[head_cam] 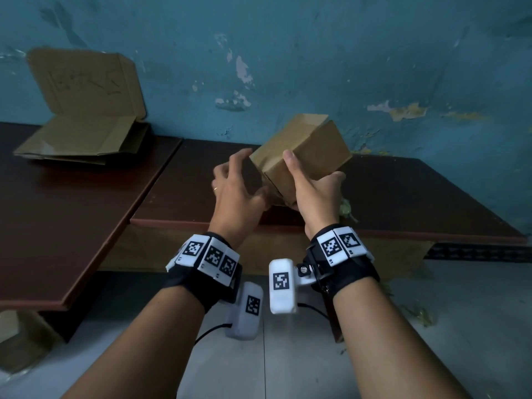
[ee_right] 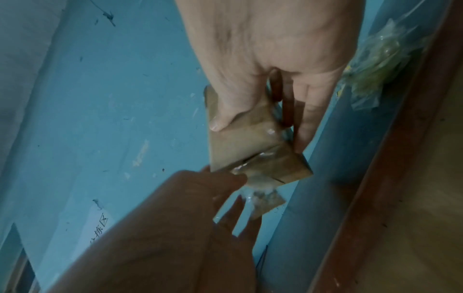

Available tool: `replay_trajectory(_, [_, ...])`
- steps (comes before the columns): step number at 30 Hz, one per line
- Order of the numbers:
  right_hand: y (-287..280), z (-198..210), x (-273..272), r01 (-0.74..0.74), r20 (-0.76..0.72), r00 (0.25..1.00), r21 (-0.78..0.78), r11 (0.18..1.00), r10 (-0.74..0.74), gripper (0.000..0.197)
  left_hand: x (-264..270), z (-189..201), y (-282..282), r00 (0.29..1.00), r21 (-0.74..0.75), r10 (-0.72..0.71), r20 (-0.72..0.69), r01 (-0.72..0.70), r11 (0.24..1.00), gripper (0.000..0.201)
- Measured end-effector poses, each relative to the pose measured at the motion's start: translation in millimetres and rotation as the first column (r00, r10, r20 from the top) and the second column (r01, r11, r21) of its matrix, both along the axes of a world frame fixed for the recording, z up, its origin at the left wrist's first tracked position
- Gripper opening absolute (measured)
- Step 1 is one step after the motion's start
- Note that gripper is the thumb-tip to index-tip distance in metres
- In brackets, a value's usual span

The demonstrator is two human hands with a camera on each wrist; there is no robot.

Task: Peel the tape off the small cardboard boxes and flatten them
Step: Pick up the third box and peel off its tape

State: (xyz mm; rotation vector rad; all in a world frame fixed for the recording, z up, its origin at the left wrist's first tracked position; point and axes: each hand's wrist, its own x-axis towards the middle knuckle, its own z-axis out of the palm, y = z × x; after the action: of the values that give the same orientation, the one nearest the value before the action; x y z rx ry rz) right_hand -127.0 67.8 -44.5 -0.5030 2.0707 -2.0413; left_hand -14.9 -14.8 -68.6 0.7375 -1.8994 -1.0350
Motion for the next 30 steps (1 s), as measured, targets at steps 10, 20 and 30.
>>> replay_trajectory(10, [-5, -2, 0, -0.121, -0.22, 0.966, 0.093, 0.988, 0.139, 0.083, 6, 11, -2, 0.953, 0.32, -0.008, -0.303, 0.11, 0.941, 0.042])
replay_trajectory(20, [-1, -1, 6, -0.252, -0.316, 0.91, 0.089, 0.964, 0.267, 0.065, 8, 4, -15, 0.978, 0.246, 0.117, -0.171, -0.073, 0.967, 0.046])
replay_trajectory(30, [2, -2, 0, -0.306, -0.316, 0.893, 0.091, 0.948, 0.319, 0.048, 5, -4, -22, 0.977, 0.216, 0.147, -0.155, -0.112, 0.97, 0.042])
